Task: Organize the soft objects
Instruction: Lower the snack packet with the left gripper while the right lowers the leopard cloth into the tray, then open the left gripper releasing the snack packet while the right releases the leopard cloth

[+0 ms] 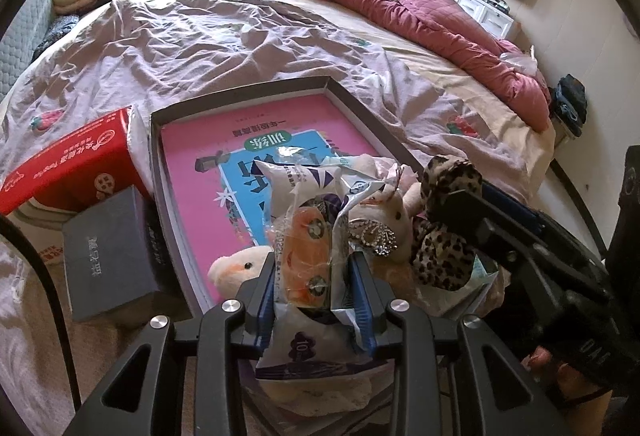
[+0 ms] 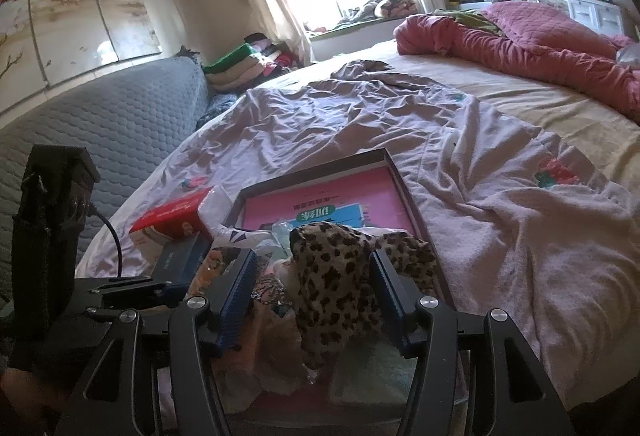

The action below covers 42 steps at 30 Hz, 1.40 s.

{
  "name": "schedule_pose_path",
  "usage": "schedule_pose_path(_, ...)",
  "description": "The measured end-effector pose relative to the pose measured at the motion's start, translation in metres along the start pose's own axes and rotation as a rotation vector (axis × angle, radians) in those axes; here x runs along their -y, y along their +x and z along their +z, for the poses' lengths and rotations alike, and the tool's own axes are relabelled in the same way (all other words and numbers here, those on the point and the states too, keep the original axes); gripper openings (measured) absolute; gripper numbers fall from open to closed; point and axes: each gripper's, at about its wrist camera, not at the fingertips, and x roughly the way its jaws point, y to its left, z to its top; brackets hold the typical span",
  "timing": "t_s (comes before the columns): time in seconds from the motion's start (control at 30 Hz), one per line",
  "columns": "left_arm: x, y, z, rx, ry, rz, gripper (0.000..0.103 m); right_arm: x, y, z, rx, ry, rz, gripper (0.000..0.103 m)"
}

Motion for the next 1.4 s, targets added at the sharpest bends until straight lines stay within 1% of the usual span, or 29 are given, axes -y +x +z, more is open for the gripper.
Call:
schedule_pose_path(0.17, 0.001, 0.0, 0.001, -0.006, 0.012, 0.025, 0.041, 0.005, -0.006, 0.0, 0.009, 0.022, -0.006, 0.06)
schedule_pose_path(0.23, 0.0, 0.0, 0.001, -0.01, 0.011, 0.025, 0.048, 0.006, -0.008, 0.001, 0.012, 0.027, -0.009, 0.06)
schedule_pose_path(0.27, 0.0, 0.0, 0.001, -0.012, 0.01, 0.029, 0.049, 0.006, -0.008, 0.001, 0.014, 0.027, -0.01, 0.06)
schedule_pose_path(0.57, -0.002, -0.005, 0.001, -0.002, 0.007, 0.039, 0.051, 0.004, -0.012, 0.002, 0.017, 0.019, -0.015, 0.06)
schedule_pose_path(0.7, -0.002, -0.009, 0.001, 0.002, 0.008, 0.039, 0.055, 0.004, -0.012, 0.003, 0.021, 0.02, -0.018, 0.06)
schedule_pose_path(0.8, -0.003, -0.011, 0.001, 0.003, 0.007, 0.04, 0.056, 0.003, -0.015, 0.003, 0.025, 0.016, -0.021, 0.06)
schedule_pose_path(0.87, -0.003, -0.012, 0.0, 0.004, 0.006, 0.04, 0.058, 0.003, -0.017, 0.003, 0.025, 0.013, -0.025, 0.06)
schedule_pose_path(0.93, -0.005, -0.015, 0.0, 0.005, 0.001, 0.033, 0.067, 0.002, -0.018, 0.003, 0.026, 0.011, -0.034, 0.06)
schedule_pose_path(1.2, -0.01, -0.029, 0.0, 0.03, -0.015, 0.035, 0.069, -0.003, -0.023, 0.004, 0.017, -0.002, -0.058, 0.06)
schedule_pose_path(1.27, -0.012, -0.034, -0.001, 0.035, -0.019, 0.037, 0.075, -0.004, -0.025, 0.005, 0.019, -0.009, -0.065, 0.06)
schedule_pose_path(1.3, -0.012, -0.036, -0.001, 0.036, -0.021, 0.037, 0.079, -0.006, -0.026, 0.005, 0.019, -0.013, -0.069, 0.06)
schedule_pose_path(1.4, -0.014, -0.044, -0.003, 0.049, -0.025, 0.052, 0.081, -0.01, -0.029, 0.006, 0.019, -0.025, -0.074, 0.06)
